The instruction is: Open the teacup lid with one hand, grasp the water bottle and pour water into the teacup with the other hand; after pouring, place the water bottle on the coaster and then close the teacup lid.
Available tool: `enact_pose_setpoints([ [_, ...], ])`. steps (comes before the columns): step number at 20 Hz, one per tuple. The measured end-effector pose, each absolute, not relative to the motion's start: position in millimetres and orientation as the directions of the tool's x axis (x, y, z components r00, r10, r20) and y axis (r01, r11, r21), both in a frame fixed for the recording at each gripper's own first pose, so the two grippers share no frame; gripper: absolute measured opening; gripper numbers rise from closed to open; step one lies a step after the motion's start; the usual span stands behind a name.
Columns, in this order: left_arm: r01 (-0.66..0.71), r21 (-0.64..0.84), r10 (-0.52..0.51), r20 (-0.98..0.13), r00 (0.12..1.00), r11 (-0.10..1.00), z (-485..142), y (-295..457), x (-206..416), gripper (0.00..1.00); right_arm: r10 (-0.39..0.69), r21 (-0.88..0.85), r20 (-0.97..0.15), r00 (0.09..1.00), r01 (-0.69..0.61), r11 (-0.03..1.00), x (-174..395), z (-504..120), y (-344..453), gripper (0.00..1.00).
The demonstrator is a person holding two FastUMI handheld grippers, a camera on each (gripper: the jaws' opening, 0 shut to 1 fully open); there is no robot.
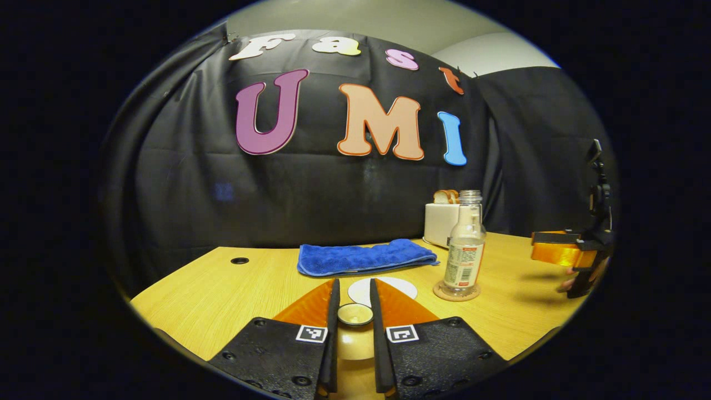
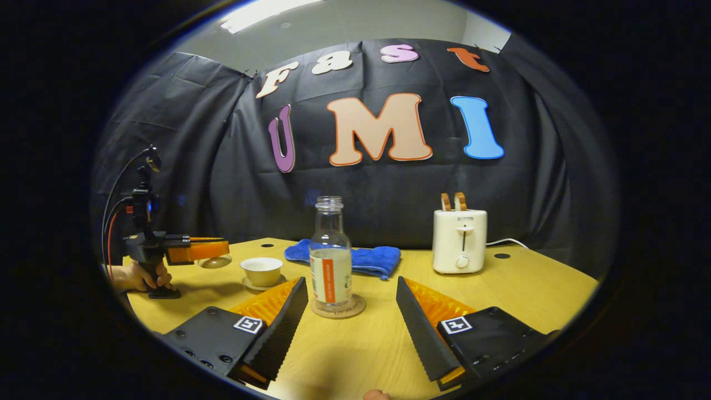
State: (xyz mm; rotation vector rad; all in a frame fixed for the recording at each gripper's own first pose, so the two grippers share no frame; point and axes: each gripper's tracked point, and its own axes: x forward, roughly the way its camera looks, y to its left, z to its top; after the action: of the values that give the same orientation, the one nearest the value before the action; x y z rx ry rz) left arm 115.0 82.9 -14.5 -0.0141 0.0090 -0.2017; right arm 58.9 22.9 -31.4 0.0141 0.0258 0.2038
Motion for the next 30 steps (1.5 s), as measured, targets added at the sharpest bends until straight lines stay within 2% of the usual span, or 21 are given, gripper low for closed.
enact_pose_setpoints([
  [1, 0.205, -0.013, -0.205, -0.006, 0.979, 0.979, -15, 79, 120, 0.24, 0.192, 0.016, -0.024, 0.981, -0.192, 0.981, 58, -31, 16, 0.99],
  [3, 0.203, -0.014, -0.203, -0.003, 0.979, 0.979, -14, 77, 129, 0.24, 0.180, 0.014, -0.024, 0.983, -0.180, 0.984, 55, -30, 9, 0.95],
  [4, 0.192, -0.012, -0.193, -0.010, 0.981, 0.981, -16, 78, 133, 0.24, 0.178, 0.014, -0.024, 0.984, -0.177, 0.984, 54, -31, 7, 0.99],
  [5, 0.185, -0.015, -0.185, -0.010, 0.983, 0.983, -16, 77, 136, 0.24, 0.178, 0.014, -0.024, 0.984, -0.178, 0.984, 53, -30, 7, 0.95],
  [6, 0.179, -0.012, -0.179, -0.011, 0.984, 0.984, -16, 76, 140, 0.24, 0.178, 0.014, -0.023, 0.984, -0.178, 0.984, 53, -30, 7, 0.99],
  [8, 0.187, -0.012, -0.187, -0.009, 0.982, 0.982, -15, 70, 147, 0.24, 0.181, 0.013, -0.024, 0.983, -0.181, 0.983, 52, -30, 7, 0.99],
  [9, 0.190, -0.012, -0.190, -0.010, 0.982, 0.982, -15, 67, 152, 0.24, 0.181, 0.014, -0.025, 0.983, -0.181, 0.983, 53, -30, 7, 0.95],
  [15, 0.171, -0.009, -0.171, -0.023, 0.985, 0.985, -18, 53, 179, 0.24, 0.185, 0.014, -0.024, 0.983, -0.184, 0.983, 52, -29, 8, 0.95],
  [17, 0.197, 0.009, -0.196, -0.052, 0.979, 0.980, -23, 44, 186, 0.24, 0.184, 0.014, -0.024, 0.983, -0.184, 0.983, 52, -29, 8, 0.99],
  [20, 0.215, 0.055, -0.205, -0.146, 0.968, 0.975, -38, 37, 188, 0.24, 0.184, 0.014, -0.024, 0.983, -0.184, 0.983, 52, -30, 8, 0.97],
  [22, 0.222, 0.068, -0.210, -0.143, 0.967, 0.973, -36, 35, 188, 0.24, 0.184, 0.014, -0.024, 0.983, -0.184, 0.983, 52, -30, 8, 0.95],
  [23, 0.217, 0.069, -0.206, -0.141, 0.968, 0.974, -35, 37, 189, 0.24, 0.185, 0.013, -0.023, 0.983, -0.184, 0.983, 52, -30, 8, 0.99],
  [26, 0.204, 0.065, -0.194, -0.134, 0.972, 0.977, -35, 39, 188, 0.24, 0.185, 0.014, -0.023, 0.983, -0.184, 0.983, 52, -30, 7, 0.99],
  [27, 0.201, 0.064, -0.191, -0.135, 0.972, 0.977, -35, 40, 187, 0.24, 0.185, 0.014, -0.023, 0.983, -0.184, 0.983, 53, -29, 8, 0.95],
  [28, 0.203, 0.062, -0.194, -0.134, 0.972, 0.977, -35, 39, 187, 0.24, 0.185, 0.014, -0.023, 0.983, -0.184, 0.983, 52, -30, 8, 0.99],
  [30, 0.207, 0.058, -0.198, -0.138, 0.970, 0.977, -34, 37, 184, 0.24, 0.185, 0.014, -0.023, 0.983, -0.185, 0.983, 52, -30, 8, 0.99],
])
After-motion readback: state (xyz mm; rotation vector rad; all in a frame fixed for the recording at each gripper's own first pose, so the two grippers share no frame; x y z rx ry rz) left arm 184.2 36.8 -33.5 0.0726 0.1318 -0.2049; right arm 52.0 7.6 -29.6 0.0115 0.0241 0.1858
